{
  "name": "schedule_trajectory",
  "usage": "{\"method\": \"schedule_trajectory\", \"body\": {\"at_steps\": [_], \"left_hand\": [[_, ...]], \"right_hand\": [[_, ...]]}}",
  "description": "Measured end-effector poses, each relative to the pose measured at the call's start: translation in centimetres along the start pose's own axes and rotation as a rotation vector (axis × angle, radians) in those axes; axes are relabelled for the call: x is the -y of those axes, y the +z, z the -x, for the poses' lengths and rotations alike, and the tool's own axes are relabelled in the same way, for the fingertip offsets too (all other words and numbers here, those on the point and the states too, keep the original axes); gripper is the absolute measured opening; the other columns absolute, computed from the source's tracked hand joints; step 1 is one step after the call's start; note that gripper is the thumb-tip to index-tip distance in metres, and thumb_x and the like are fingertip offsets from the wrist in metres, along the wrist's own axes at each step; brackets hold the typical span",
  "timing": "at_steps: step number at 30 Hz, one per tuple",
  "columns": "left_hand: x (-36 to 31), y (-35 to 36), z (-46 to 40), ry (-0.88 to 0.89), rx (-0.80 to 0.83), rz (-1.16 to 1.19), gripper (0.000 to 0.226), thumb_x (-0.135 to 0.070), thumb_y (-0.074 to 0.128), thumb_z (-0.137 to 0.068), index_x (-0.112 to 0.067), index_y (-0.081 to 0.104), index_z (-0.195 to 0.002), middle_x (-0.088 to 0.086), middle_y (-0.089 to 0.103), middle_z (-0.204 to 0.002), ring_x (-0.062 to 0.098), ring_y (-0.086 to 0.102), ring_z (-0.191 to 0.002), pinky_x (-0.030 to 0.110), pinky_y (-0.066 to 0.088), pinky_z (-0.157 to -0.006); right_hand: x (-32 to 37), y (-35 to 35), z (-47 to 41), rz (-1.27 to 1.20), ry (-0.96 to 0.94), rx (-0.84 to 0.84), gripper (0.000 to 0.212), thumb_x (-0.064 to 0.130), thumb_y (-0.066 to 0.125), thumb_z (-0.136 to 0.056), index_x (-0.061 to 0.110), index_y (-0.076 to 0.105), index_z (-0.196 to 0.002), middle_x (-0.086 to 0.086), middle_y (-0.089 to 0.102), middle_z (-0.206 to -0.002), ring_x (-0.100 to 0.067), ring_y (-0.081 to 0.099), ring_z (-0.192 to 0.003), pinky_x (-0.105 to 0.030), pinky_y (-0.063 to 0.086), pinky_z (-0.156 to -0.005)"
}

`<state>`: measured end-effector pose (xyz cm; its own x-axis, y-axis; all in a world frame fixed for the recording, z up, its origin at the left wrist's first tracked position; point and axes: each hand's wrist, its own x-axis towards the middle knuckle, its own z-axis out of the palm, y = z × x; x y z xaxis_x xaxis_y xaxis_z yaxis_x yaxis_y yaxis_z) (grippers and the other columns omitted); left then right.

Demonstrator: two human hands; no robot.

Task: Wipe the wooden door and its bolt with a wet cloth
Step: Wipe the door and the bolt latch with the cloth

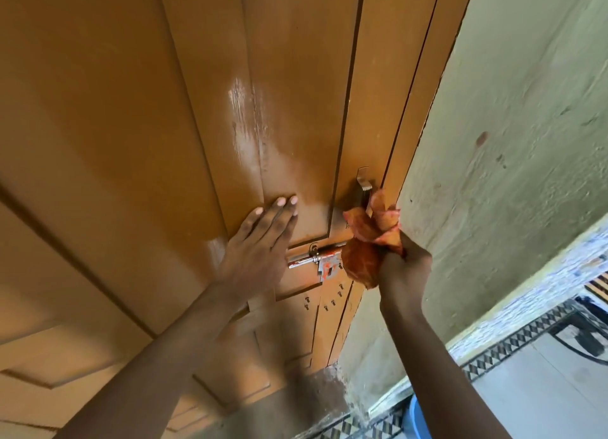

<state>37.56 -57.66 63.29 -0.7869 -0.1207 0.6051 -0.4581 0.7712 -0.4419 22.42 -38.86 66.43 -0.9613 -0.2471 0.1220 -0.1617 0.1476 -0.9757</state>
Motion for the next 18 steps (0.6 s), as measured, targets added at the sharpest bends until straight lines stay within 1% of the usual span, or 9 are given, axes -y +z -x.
{"method": "schedule_trajectory", "body": {"at_steps": [3,4,5,7,8,10,12,15,18], "left_hand": [[0.3,1.4,2.6,-0.035,0.018,-0.109,0.076,-0.040,0.052,-0.101,-0.014,0.025,-0.167,0.007,0.015,-0.176,0.021,0.015,-0.162,0.047,0.003,-0.130],[0.7,1.8,3.3,-0.033,0.015,-0.151,0.076,-0.043,0.050,-0.102,-0.016,0.023,-0.168,0.005,0.015,-0.176,0.020,0.013,-0.162,0.046,0.000,-0.129],[1.1,2.1,3.9,-0.027,0.008,-0.191,0.075,-0.045,0.048,-0.104,-0.017,0.022,-0.168,0.003,0.014,-0.176,0.018,0.012,-0.162,0.046,0.000,-0.129],[1.9,2.6,4.8,-0.024,-0.017,-0.251,0.072,-0.050,0.044,-0.106,-0.020,0.023,-0.168,0.003,0.013,-0.176,0.017,0.010,-0.162,0.048,0.001,-0.128],[2.1,2.8,5.2,-0.037,-0.033,-0.262,0.073,-0.054,0.045,-0.106,-0.021,0.024,-0.168,0.004,0.012,-0.177,0.018,0.009,-0.162,0.050,0.001,-0.128],[2.6,3.1,5.7,-0.062,-0.060,-0.270,0.076,-0.060,0.048,-0.104,-0.023,0.027,-0.167,0.004,0.011,-0.177,0.020,0.004,-0.163,0.053,0.000,-0.129],[3.2,3.4,6.0,-0.053,-0.076,-0.274,0.078,-0.062,0.051,-0.102,-0.023,0.029,-0.166,0.004,0.012,-0.176,0.020,0.002,-0.164,0.053,-0.001,-0.129],[3.9,3.6,6.1,-0.003,-0.091,-0.266,0.078,-0.060,0.051,-0.103,-0.021,0.029,-0.166,0.005,0.009,-0.177,0.020,0.001,-0.164,0.051,-0.003,-0.129],[4.3,3.9,6.2,0.033,-0.101,-0.269,0.077,-0.058,0.049,-0.104,-0.019,0.027,-0.167,0.006,0.007,-0.177,0.021,0.000,-0.164,0.051,-0.002,-0.130]], "right_hand": [[-1.6,0.8,1.9,0.034,-0.077,0.080,0.052,-0.012,0.051,-0.086,0.035,0.073,-0.090,0.016,0.069,-0.070,-0.001,0.058,-0.060,-0.011,0.045,-0.061],[-2.1,1.5,2.4,0.038,-0.119,0.115,0.051,-0.010,0.052,-0.090,0.036,0.072,-0.096,0.009,0.070,-0.069,-0.003,0.056,-0.057,-0.010,0.042,-0.056],[-2.2,2.2,3.0,0.021,-0.181,0.148,0.047,-0.008,0.054,-0.093,0.035,0.073,-0.102,-0.001,0.072,-0.075,-0.005,0.057,-0.060,-0.010,0.043,-0.057],[-3.1,3.6,3.9,0.040,-0.312,0.211,0.040,0.000,0.057,-0.096,0.022,0.070,-0.126,-0.015,0.074,-0.108,-0.017,0.069,-0.085,-0.022,0.056,-0.075],[-3.8,4.5,4.3,0.091,-0.367,0.269,0.047,0.005,0.057,-0.094,0.019,0.062,-0.139,-0.016,0.070,-0.127,-0.026,0.071,-0.100,-0.033,0.060,-0.082],[-4.9,6.1,4.7,0.256,-0.468,0.366,0.060,0.012,0.056,-0.093,0.016,0.046,-0.152,-0.014,0.054,-0.151,-0.037,0.070,-0.111,-0.044,0.062,-0.085],[-5.5,7.5,5.3,0.359,-0.524,0.396,0.062,0.024,0.047,-0.097,0.018,0.035,-0.157,-0.012,0.041,-0.161,-0.040,0.070,-0.108,-0.049,0.064,-0.083],[-6.9,9.1,6.1,0.464,-0.554,0.448,0.062,0.040,0.032,-0.098,0.025,0.020,-0.157,-0.016,0.031,-0.165,-0.046,0.066,-0.116,-0.056,0.064,-0.078],[-7.8,10.0,6.5,0.521,-0.555,0.453,0.073,0.016,0.066,-0.091,0.016,0.030,-0.153,-0.022,0.034,-0.162,-0.052,0.059,-0.124,-0.054,0.065,-0.067]]}}
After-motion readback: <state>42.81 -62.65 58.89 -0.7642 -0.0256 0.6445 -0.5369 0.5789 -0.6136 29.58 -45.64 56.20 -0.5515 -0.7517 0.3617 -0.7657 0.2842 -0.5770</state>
